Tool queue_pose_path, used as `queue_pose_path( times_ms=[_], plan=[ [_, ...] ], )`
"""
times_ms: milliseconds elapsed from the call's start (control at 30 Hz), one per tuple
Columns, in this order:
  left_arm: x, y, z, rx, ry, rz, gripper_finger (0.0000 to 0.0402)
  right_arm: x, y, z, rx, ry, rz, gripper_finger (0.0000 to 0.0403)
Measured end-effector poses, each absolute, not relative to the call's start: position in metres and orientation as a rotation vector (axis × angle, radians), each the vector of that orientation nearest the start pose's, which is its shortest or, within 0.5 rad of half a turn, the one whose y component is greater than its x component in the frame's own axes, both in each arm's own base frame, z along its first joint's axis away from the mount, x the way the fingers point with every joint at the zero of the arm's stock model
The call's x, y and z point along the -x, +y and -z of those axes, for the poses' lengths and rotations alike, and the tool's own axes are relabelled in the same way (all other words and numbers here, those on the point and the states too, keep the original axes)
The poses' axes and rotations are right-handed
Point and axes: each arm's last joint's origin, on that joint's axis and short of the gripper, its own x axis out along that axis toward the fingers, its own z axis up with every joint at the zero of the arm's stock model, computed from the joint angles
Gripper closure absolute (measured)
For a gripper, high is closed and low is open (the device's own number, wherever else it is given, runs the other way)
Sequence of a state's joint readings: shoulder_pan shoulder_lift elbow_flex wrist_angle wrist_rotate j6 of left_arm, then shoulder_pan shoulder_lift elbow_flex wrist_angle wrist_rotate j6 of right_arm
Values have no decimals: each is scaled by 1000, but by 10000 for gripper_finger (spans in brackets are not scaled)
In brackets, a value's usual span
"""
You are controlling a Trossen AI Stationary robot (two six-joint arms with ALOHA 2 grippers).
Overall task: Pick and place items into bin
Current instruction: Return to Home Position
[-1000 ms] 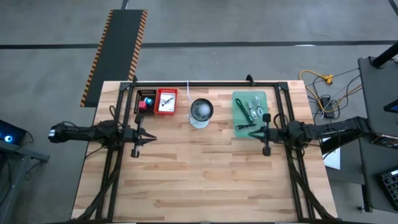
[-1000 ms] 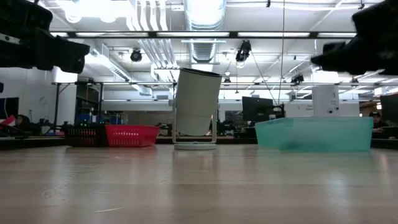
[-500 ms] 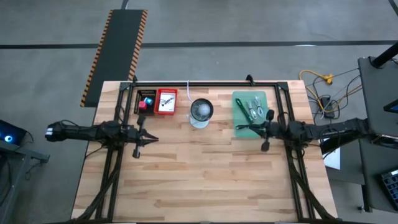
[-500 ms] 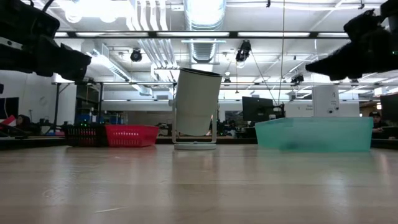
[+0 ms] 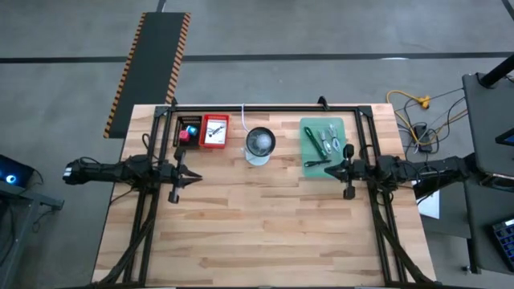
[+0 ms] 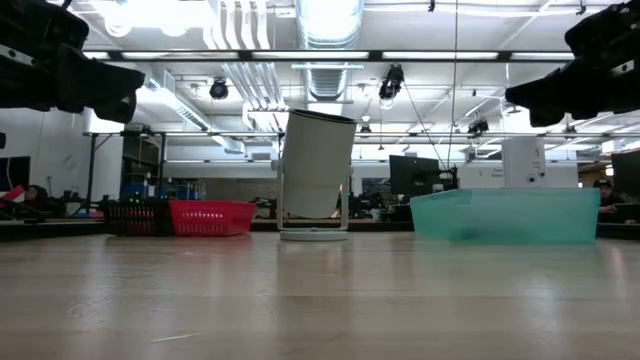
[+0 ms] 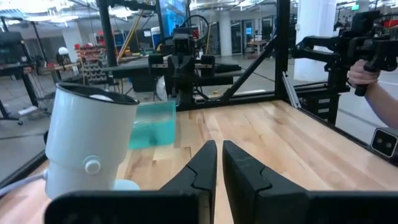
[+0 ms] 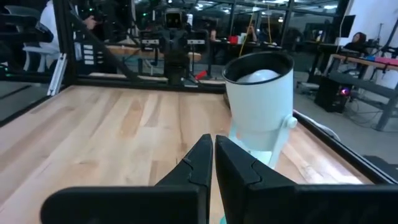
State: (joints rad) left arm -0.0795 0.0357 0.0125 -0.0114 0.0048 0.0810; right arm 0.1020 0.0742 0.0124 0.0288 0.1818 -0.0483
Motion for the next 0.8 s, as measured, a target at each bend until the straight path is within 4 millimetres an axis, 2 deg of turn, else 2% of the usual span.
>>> queue_pose_path(
  times_ms=[433,800],
  plan=[
    [-98,-8,-164,20,29,96,391,-101,7,-165,54,28,10,394],
    [-100,-9,-163,19,47,99,391,-101,8,-165,55,30,-7,394]
  ],
)
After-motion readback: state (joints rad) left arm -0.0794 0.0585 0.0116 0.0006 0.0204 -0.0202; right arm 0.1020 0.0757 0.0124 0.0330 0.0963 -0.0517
